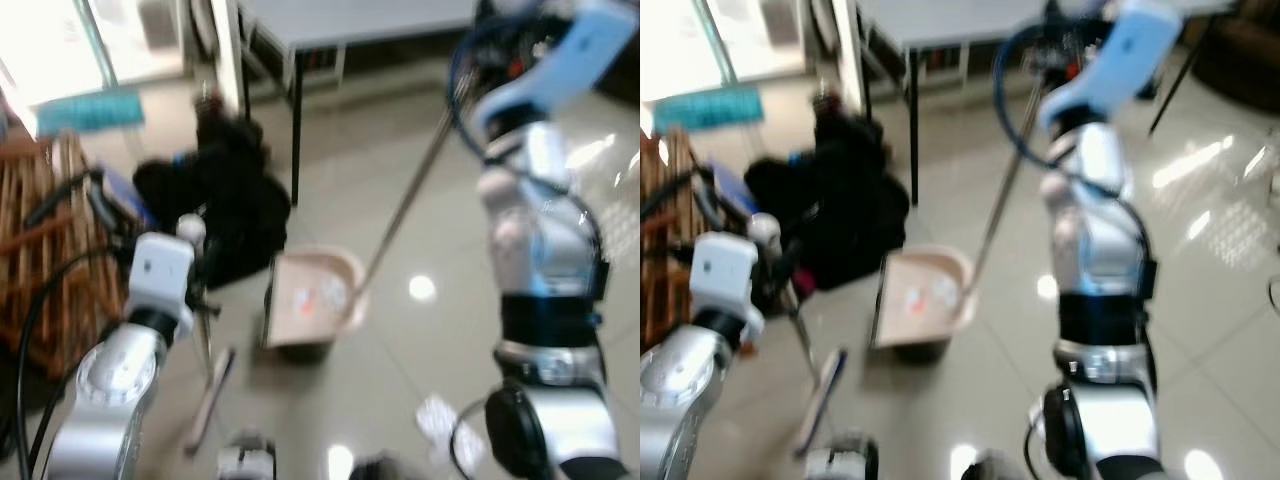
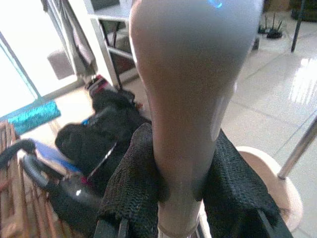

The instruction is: Sweep floor

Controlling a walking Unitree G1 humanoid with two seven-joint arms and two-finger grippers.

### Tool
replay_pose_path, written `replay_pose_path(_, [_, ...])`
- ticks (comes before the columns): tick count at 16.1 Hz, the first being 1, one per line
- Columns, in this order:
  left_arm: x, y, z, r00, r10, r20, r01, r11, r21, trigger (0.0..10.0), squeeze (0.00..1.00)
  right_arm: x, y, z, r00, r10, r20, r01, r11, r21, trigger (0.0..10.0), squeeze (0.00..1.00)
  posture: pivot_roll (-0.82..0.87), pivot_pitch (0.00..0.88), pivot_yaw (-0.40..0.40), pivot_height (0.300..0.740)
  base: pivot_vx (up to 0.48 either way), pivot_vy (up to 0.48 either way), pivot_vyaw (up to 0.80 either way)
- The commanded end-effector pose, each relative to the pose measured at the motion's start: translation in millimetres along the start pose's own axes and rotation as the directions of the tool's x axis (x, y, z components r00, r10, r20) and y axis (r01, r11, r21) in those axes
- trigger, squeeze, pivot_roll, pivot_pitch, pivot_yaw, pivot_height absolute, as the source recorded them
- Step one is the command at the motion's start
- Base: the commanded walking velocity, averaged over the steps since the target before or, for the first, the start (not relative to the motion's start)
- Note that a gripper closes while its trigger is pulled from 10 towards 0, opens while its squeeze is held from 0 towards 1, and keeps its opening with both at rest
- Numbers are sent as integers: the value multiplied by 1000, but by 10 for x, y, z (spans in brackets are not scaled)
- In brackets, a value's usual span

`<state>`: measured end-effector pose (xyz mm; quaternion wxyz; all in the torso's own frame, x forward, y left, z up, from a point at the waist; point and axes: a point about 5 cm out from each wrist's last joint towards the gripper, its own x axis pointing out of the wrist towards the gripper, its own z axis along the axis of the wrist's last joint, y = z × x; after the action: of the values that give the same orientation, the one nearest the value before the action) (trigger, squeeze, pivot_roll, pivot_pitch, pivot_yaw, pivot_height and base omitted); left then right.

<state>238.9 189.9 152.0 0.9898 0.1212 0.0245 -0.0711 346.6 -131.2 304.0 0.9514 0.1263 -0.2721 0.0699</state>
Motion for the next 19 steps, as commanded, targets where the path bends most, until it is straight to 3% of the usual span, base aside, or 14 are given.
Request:
replay_pose_path(1, [1,18,95,999,11,38,-12,1000,18,10000,0,50,40,141,996,24,83,-22,1000,-17,10000,0,182,141,-63,740,0,0,0])
replay_pose_path(5, [-25,14,88,999,15,33,-15,1000,15,10000,0,64,78,102,994,22,104,-20,1000,-18,10000,0,189,150,-64,740,0,0,0])
replay_pose_path(11, [-42,14,101,1000,5,28,-5,1000,-1,10000,0,112,-99,138,985,-82,149,81,997,9,10000,0,193,158,-57,740,0,0,0])
replay_pose_path(13, [-35,-22,121,999,-5,38,6,1000,-12,10000,0,125,-130,169,983,-104,149,97,994,53,10000,0,190,155,-58,740,0,0,0])
replay_pose_path(15, [-9,-28,139,999,5,53,-5,1000,8,10000,0,84,-141,286,982,-119,149,102,988,117,10000,0,179,147,-50,740,0,0,0])
replay_pose_path(19, [58,-19,193,996,-2,84,0,1000,21,10000,0,-51,-190,511,976,-131,174,114,988,104,10000,0,147,132,-25,740,0,0,0])
